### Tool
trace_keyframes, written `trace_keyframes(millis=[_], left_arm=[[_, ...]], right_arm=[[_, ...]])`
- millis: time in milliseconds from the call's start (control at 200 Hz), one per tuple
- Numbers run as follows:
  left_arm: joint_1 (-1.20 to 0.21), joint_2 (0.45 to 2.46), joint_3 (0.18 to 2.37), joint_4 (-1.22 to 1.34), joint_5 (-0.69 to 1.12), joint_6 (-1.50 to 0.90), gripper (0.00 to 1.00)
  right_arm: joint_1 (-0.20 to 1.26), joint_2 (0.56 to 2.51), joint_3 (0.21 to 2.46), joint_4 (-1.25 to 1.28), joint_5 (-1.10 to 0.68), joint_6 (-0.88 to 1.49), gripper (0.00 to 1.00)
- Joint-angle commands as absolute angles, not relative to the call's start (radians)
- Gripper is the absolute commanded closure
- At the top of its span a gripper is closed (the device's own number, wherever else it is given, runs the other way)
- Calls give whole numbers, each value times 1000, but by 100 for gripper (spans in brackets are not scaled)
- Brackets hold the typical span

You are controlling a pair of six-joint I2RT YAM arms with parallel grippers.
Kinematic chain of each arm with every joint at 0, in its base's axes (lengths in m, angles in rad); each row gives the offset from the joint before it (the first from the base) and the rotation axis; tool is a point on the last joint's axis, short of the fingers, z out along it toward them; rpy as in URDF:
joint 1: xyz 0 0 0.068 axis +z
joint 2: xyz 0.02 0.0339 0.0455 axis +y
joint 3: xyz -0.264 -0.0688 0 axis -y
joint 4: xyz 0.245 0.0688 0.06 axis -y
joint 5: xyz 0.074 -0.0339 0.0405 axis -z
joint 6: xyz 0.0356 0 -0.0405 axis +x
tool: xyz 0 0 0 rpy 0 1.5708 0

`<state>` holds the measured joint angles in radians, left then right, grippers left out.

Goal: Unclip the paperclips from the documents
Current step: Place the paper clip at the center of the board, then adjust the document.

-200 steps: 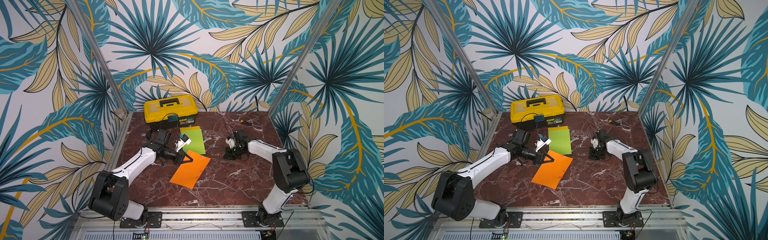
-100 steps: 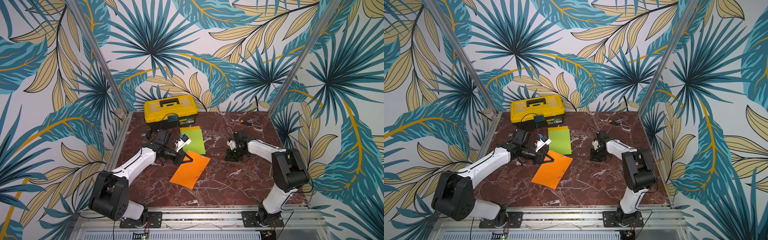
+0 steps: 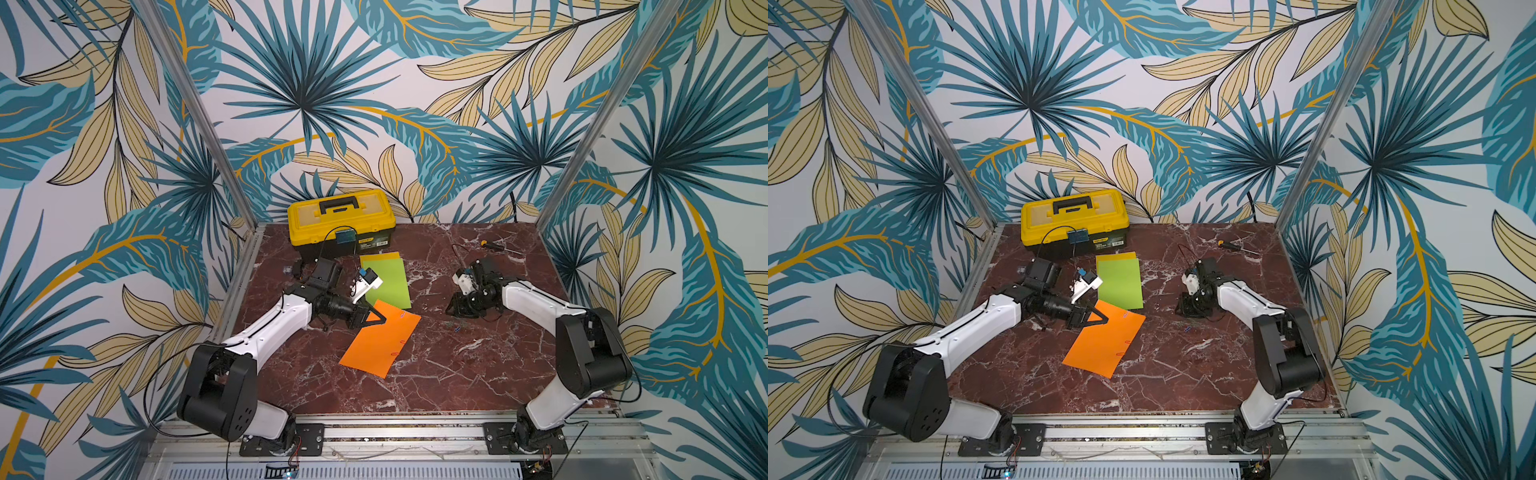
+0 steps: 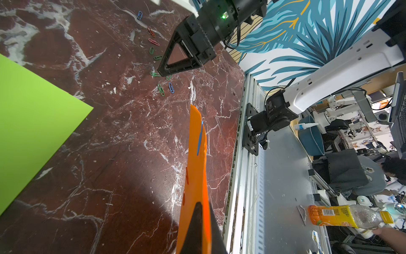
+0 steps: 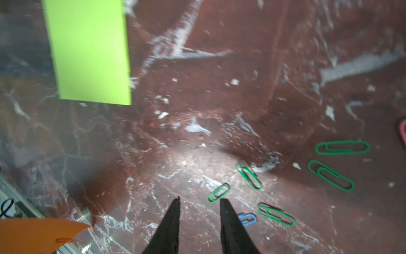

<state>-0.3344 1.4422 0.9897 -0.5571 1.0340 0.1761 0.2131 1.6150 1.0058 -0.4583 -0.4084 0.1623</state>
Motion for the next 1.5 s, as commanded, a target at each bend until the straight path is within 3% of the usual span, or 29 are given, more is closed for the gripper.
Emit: trace_keyframes(millis=[0,185,335,461,921,1162,1387,1497], left_arm=[[-323,1433,1030,-561,1060,181,100],[-286,1423,1056,-561,1114,171,100],[-268,1418,1081,-561,1148,160,100],[-267,1422,1112,-561,1171,148,100],[-264,1423,1178,-561,1222,120,100],[-261,1423,1167,-561,1213,123,100],[-259,1437,1160,-560,1214,127,100],[-259,1438,1156,-561,1212,129,100]], right_arm=[[225,1526,920,-293,-566,159,60],[230,1407,775,3,-717,236,55],[249,1344,698,181,-818,272,42],[303,1318,684,253,-859,256,37],[386,1413,741,501,-919,343,36],[396,1440,778,561,-1002,422,55],[400,1419,781,478,-1008,393,84],[401,1419,792,430,-1008,376,92]])
